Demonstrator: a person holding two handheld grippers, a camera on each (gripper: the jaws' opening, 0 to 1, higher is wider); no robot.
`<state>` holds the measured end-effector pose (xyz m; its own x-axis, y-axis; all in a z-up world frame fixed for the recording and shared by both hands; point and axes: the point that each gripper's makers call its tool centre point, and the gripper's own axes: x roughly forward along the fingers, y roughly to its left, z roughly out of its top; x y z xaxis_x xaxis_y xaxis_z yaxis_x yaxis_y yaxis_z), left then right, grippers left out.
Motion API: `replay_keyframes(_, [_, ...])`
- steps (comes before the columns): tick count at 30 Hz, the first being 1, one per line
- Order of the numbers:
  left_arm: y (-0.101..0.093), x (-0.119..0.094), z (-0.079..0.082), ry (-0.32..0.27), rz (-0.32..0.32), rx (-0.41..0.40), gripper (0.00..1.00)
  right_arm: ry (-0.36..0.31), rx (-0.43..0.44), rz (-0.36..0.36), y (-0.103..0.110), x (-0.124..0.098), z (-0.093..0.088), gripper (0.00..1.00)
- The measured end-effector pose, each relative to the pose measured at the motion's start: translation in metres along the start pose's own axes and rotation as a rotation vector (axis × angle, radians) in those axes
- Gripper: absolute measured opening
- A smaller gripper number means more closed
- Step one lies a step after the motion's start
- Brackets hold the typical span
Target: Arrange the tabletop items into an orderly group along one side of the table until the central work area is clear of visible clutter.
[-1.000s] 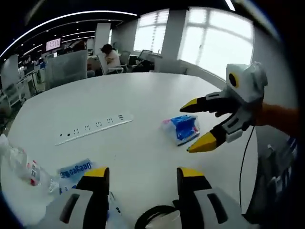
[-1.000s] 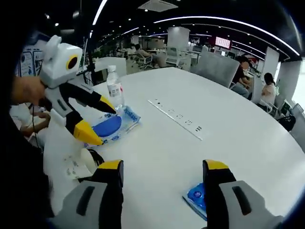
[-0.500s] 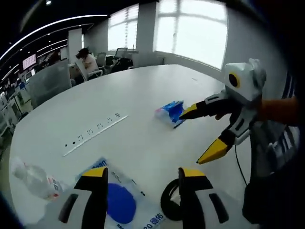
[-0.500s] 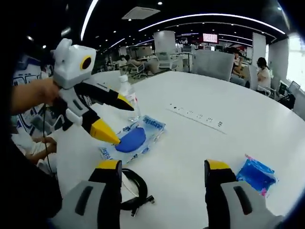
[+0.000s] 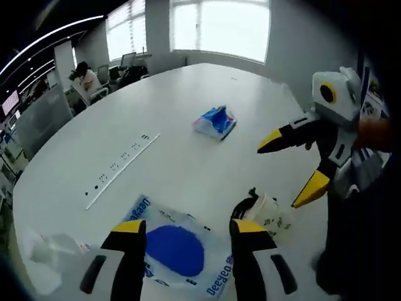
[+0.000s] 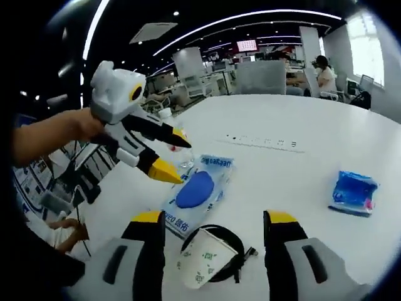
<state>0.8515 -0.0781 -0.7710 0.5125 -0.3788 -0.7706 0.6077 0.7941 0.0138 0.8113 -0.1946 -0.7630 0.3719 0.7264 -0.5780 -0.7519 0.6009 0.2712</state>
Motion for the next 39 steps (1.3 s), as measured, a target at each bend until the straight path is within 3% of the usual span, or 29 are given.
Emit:
replay_keyframes(6, [0.001, 0.004, 0.001, 0.035, -0.077, 0.076, 0.51, -0.020, 0.099, -0.028, 0.013, -0.003, -0.010, 0.56])
replay_keyframes(9, [0.006, 0.006, 0.001, 0.041, -0.091, 0.090, 0.50, -0.027, 0.105, -0.048, 0.022, -0.003, -0.013, 0.54])
replay_keyframes(17, [0.025, 0.015, -0.006, 0.113, -0.099, 0.142, 0.44, -0.026, 0.130, -0.054, 0.051, 0.005, -0.022, 0.49])
replay_keyframes(23, [0.036, 0.028, -0.009, 0.164, -0.085, 0.204, 0.41, -0.050, 0.214, -0.075, 0.067, 0.010, -0.026, 0.45])
replay_keyframes(32, [0.048, 0.041, -0.019, 0.267, -0.094, 0.263, 0.34, 0.005, 0.294, -0.076, 0.085, 0.030, -0.045, 0.42])
replay_keyframes(39, [0.050, 0.053, -0.015, 0.279, -0.096, 0.307, 0.34, 0.019, 0.382, -0.103, 0.093, 0.040, -0.055, 0.39])
